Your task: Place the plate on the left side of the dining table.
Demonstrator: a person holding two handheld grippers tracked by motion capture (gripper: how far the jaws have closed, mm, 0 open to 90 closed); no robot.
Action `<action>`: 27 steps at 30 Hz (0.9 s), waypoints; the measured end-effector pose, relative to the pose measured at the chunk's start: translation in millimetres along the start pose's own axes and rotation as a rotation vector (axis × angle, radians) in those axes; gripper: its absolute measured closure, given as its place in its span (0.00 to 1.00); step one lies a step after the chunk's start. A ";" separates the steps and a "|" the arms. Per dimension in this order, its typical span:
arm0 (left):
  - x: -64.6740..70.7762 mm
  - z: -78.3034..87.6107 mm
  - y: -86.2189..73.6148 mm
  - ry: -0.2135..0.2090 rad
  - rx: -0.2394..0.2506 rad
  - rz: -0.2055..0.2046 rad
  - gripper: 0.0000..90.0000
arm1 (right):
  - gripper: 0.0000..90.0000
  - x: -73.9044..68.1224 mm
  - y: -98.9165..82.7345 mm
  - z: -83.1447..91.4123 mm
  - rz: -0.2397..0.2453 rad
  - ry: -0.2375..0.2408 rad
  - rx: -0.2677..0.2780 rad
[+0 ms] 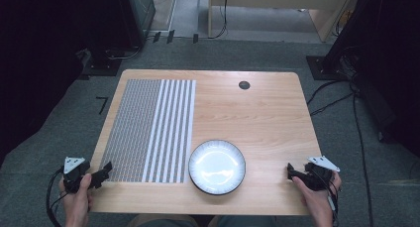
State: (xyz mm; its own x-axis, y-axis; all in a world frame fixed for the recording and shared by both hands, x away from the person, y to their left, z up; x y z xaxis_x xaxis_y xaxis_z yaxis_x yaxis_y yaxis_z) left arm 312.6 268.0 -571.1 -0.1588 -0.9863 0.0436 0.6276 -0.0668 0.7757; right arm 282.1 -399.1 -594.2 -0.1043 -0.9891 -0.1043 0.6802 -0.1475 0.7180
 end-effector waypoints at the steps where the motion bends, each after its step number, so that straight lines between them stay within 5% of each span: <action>1: 0.0 0.0 0.0 0.000 0.000 0.000 0.18 | 0.10 0.0 0.0 0.0 0.000 0.000 0.000; 10: 19.1 0.7 13.1 -0.019 0.026 -0.023 0.18 | 0.14 0.2 2.1 -1.0 -0.008 -0.007 -0.005; 23: 38.8 4.9 24.0 -0.074 0.067 0.000 0.16 | 0.17 -9.0 13.7 9.7 -0.049 0.015 0.047; 27: 50.0 3.4 24.2 -0.078 0.057 -0.028 0.16 | 0.21 -12.4 21.5 15.2 -0.070 0.001 0.075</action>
State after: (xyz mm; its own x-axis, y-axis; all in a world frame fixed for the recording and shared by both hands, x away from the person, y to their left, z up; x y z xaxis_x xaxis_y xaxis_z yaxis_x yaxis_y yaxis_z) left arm 317.3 217.6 -548.0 -0.2360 -0.9693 0.0684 0.5778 -0.0833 0.8119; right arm 286.9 -390.0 -567.0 -0.1491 -0.9764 -0.1565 0.6150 -0.2155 0.7585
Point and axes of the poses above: each handheld gripper's, and its own axes: z roughly backward along the jaws, y roughly out of its top, x roughly to its right, the point moved 10 cm from there along -z, roughly forward along the jaws, and after that the axes turned 6 degrees about -z, right-handed, at the moved point
